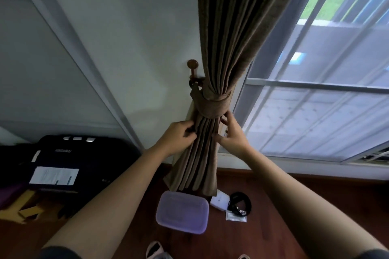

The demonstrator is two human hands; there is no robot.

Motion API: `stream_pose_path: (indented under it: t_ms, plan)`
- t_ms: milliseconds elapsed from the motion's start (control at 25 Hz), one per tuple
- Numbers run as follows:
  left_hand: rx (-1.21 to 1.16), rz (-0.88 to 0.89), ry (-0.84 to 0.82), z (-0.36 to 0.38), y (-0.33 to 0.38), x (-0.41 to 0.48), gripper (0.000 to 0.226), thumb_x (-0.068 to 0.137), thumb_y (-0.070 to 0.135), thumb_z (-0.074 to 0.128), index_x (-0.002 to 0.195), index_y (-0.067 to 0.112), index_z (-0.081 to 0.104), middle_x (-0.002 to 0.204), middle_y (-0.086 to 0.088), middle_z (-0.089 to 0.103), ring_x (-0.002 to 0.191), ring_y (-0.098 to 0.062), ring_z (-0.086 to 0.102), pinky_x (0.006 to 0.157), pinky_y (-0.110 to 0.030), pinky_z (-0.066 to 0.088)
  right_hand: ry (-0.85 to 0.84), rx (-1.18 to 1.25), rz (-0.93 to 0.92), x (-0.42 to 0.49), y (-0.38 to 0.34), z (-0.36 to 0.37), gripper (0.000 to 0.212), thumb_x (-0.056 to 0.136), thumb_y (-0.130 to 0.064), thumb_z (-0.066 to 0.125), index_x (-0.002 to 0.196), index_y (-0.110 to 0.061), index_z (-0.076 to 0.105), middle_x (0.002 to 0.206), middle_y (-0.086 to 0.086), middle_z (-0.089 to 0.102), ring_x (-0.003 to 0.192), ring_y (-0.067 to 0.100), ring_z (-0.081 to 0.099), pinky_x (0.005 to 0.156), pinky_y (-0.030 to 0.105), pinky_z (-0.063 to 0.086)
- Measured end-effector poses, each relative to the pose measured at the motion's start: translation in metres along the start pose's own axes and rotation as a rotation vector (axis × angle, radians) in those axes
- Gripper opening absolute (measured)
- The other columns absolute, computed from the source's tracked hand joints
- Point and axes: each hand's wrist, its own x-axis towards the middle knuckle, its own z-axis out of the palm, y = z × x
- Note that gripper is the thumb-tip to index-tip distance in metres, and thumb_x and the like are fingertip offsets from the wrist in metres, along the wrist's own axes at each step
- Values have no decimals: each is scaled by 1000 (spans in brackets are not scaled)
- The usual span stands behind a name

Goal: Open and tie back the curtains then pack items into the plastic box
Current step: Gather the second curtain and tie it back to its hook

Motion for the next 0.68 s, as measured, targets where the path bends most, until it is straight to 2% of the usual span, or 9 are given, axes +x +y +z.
stream_pose_path:
  t_ms: [80,160,240,320,440,560,680]
  plan:
    - [7,52,61,4,2,0,27,85,26,60,108,12,66,101,-5,69,88,-15,65,81,-30,54,212,-52,-15,-12,14,-1,67,82,-19,70,138,-16,34,133,-6,43,117,9,48,92,26,43]
    - [41,108,139,4,5,2,28,85,24,65,109,9,66,100,-3,69,85,-14,65,79,-25,52,311,-81,-25,-14,20,-4,45,84,-29,68,122,-17,48,124,-4,53,111,11,55,84,24,44]
    - [93,134,161,3,10,7,25,84,24,67,102,6,68,93,-6,70,80,-18,65,75,-28,52,312,-156,-83,-10,20,-7,27,87,-33,64,109,-19,56,116,-2,60,108,15,59,82,28,47]
    - [145,124,138,2,15,12,22,84,24,66,96,4,67,86,-8,68,76,-20,63,70,-29,49,271,-270,-146,-4,16,-9,25,88,-35,60,107,-18,59,113,1,63,106,18,60,84,36,51]
    - [189,117,103,0,21,13,19,87,21,64,77,5,61,64,0,55,59,-13,50,61,-24,34,238,-372,-206,2,16,-9,21,91,-28,56,104,-12,61,107,7,66,98,28,62,79,41,50]
    - [249,122,94,0,21,7,33,88,16,61,61,10,43,50,8,35,48,-8,35,55,-27,22,210,-478,-138,1,15,-11,14,95,-23,43,100,-10,47,94,16,65,83,39,59,63,39,43]
    - [320,106,94,-1,21,4,34,89,13,59,60,9,41,50,5,33,47,-10,33,55,-28,19,172,-728,-96,2,10,-20,16,96,-21,36,102,-7,40,88,18,62,77,41,58,58,38,35]
